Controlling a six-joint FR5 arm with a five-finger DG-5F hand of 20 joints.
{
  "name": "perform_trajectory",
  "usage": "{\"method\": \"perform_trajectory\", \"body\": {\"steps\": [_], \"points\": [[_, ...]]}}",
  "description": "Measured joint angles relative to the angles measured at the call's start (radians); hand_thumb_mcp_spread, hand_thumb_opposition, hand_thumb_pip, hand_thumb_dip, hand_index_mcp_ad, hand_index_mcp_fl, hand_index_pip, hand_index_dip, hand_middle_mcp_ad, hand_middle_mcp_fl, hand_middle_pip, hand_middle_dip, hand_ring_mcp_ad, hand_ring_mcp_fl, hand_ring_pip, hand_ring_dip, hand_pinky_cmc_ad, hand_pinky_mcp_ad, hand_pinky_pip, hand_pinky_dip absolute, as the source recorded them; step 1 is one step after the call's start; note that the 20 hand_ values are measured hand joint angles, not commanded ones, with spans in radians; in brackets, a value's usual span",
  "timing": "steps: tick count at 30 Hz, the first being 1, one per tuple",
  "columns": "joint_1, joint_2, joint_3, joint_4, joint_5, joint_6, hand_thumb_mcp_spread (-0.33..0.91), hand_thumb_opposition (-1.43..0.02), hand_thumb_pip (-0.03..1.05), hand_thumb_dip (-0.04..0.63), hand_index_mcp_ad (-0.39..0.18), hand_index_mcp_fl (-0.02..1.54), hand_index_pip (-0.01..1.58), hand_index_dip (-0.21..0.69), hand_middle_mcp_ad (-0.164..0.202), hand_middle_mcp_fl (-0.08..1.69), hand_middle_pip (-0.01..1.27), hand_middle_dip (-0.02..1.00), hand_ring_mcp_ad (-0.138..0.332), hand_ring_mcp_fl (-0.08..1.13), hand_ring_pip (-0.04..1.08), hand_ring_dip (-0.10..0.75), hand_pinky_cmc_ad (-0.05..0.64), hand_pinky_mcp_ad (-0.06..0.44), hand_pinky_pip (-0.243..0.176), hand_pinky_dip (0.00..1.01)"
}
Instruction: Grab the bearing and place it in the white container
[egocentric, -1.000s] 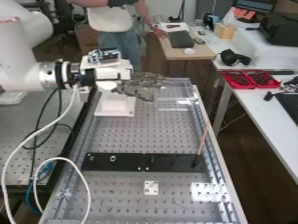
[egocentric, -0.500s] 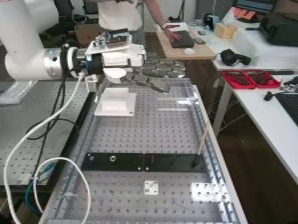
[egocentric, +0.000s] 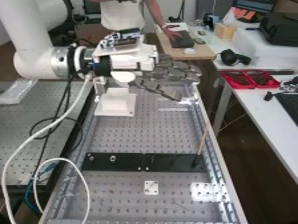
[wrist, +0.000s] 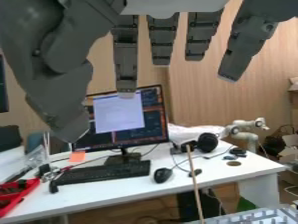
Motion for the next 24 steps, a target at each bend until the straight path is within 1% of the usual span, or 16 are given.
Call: {"method": "perform_trajectory", "body": {"steps": [6,15,24], "points": [[-0.005,0.0,-0.003,0.008,-0.004,0.004,0.24,-0.8,0.7,0.237,-0.087,0.02,0.97,-0.033,0.068,0.0,0.12,0.16,0.147,0.0,0.08,0.072,0.393,0.291,-0.106,0.46],[-0.008,0.028,-0.024,0.023,-0.018,-0.003,0.24,-0.8,0.7,0.237,-0.087,0.02,0.95,-0.033,0.068,0.0,0.12,0.16,0.147,0.0,0.08,0.072,0.393,0.295,-0.106,0.46],[-0.014,0.04,-0.039,0.029,-0.031,0.008,0.24,-0.8,0.7,0.237,-0.087,0.02,0.94,-0.033,0.072,0.0,0.12,0.16,0.147,0.0,0.08,0.072,0.393,0.291,-0.106,0.46]]}}
